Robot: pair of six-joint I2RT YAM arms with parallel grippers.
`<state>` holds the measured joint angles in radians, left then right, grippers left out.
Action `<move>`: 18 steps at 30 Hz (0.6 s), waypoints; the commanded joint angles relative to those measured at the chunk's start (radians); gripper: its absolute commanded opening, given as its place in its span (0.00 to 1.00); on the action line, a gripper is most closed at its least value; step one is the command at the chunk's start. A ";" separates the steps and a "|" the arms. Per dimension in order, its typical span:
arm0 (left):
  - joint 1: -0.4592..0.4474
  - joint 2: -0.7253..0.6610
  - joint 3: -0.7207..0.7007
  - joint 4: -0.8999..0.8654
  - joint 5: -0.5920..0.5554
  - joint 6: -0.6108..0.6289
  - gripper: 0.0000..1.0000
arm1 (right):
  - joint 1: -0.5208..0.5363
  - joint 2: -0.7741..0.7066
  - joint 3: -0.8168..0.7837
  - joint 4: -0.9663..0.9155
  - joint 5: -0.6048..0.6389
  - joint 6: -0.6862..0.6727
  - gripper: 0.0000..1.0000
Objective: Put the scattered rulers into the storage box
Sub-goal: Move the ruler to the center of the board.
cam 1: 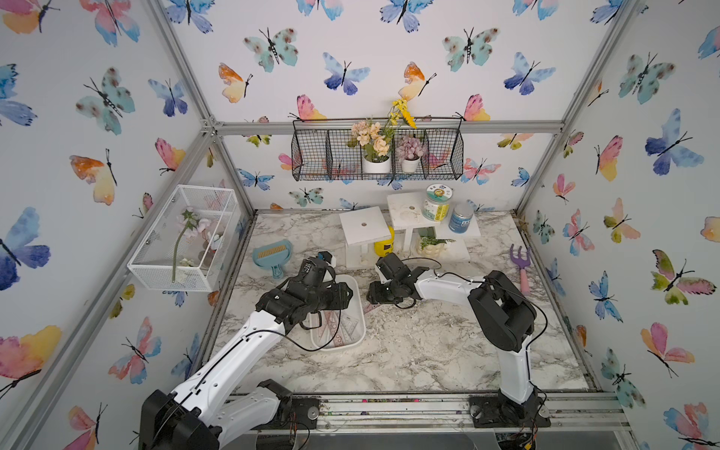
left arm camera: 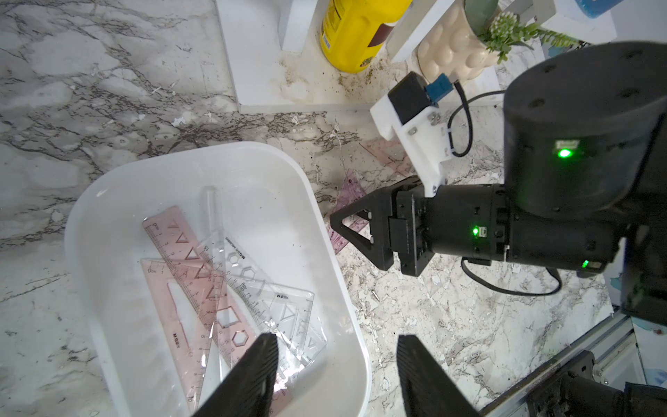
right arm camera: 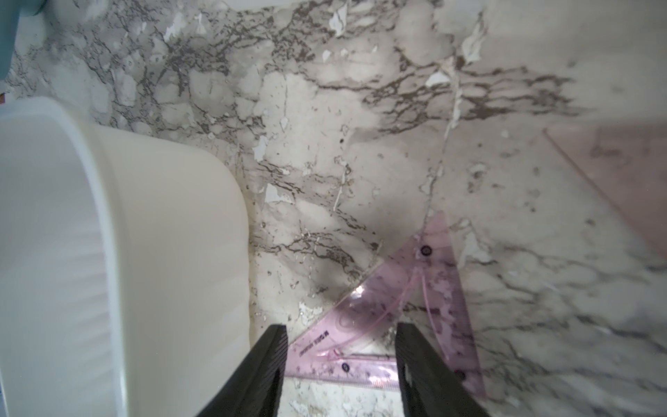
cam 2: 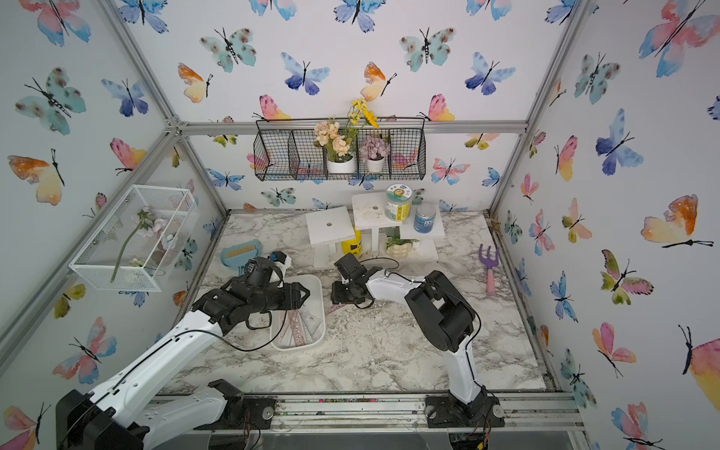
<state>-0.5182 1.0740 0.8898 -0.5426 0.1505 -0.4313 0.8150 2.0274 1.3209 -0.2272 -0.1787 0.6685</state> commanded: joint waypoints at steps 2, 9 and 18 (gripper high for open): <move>0.000 -0.009 -0.011 -0.011 -0.014 -0.004 0.58 | 0.003 0.017 -0.016 0.003 0.042 0.007 0.54; 0.001 0.000 -0.005 -0.008 -0.011 -0.003 0.58 | 0.001 -0.050 -0.108 0.014 0.079 0.014 0.55; -0.002 0.037 0.028 -0.004 0.006 0.008 0.58 | 0.001 -0.203 -0.291 0.025 0.135 0.034 0.56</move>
<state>-0.5182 1.0946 0.8902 -0.5423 0.1513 -0.4309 0.8150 1.8652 1.0863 -0.1669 -0.0998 0.6846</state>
